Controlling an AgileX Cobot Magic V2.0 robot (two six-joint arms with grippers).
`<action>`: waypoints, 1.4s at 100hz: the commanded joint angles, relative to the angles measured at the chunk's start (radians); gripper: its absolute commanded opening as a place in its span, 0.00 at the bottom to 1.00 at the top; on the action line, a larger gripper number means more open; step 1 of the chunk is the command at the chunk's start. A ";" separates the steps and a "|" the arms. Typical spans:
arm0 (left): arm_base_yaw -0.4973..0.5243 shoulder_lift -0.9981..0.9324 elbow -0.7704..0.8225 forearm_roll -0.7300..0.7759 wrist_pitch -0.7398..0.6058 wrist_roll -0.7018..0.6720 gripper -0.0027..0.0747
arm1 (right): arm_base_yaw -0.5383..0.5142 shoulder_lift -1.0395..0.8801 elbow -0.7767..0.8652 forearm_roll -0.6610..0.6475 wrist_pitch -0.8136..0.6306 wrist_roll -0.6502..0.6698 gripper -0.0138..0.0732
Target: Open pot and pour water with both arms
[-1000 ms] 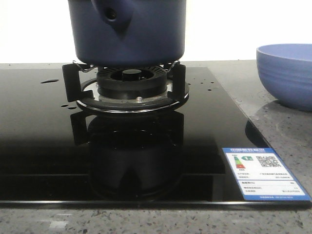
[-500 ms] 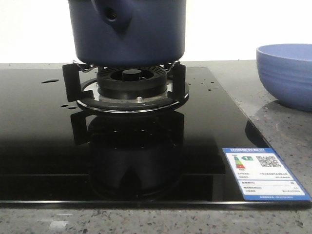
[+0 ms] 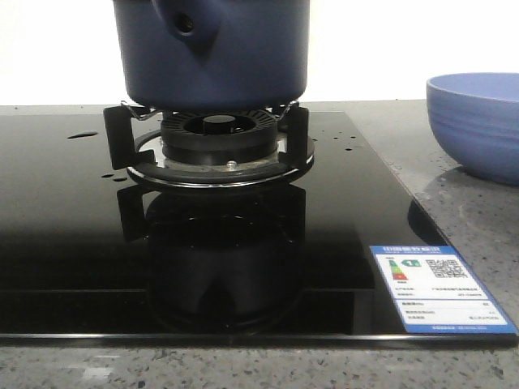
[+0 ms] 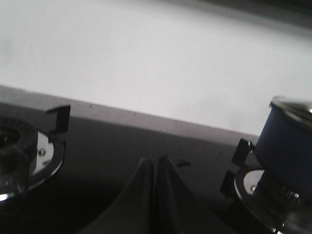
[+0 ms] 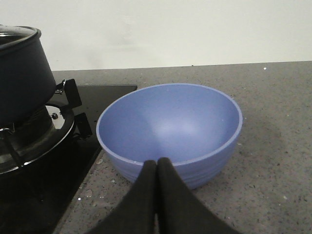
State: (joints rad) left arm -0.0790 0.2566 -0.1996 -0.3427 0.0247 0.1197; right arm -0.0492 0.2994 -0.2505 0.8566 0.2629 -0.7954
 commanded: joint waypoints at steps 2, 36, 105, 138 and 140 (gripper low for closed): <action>-0.010 -0.030 0.036 0.094 -0.060 -0.105 0.01 | 0.000 0.008 -0.027 0.019 -0.055 -0.011 0.09; -0.006 -0.291 0.237 0.195 -0.054 -0.135 0.01 | 0.000 0.008 -0.027 0.019 -0.055 -0.011 0.09; -0.004 -0.288 0.234 0.202 -0.033 -0.135 0.01 | 0.000 0.010 -0.027 0.019 -0.056 -0.011 0.09; -0.004 -0.288 0.234 0.202 -0.033 -0.135 0.01 | 0.000 0.010 -0.027 0.019 -0.081 -0.011 0.09; -0.004 -0.288 0.234 0.202 -0.033 -0.135 0.01 | 0.000 0.010 -0.027 0.019 -0.081 -0.011 0.09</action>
State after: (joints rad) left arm -0.0790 -0.0046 0.0005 -0.1424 0.0659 -0.0065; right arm -0.0492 0.2994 -0.2482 0.8587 0.2538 -0.7954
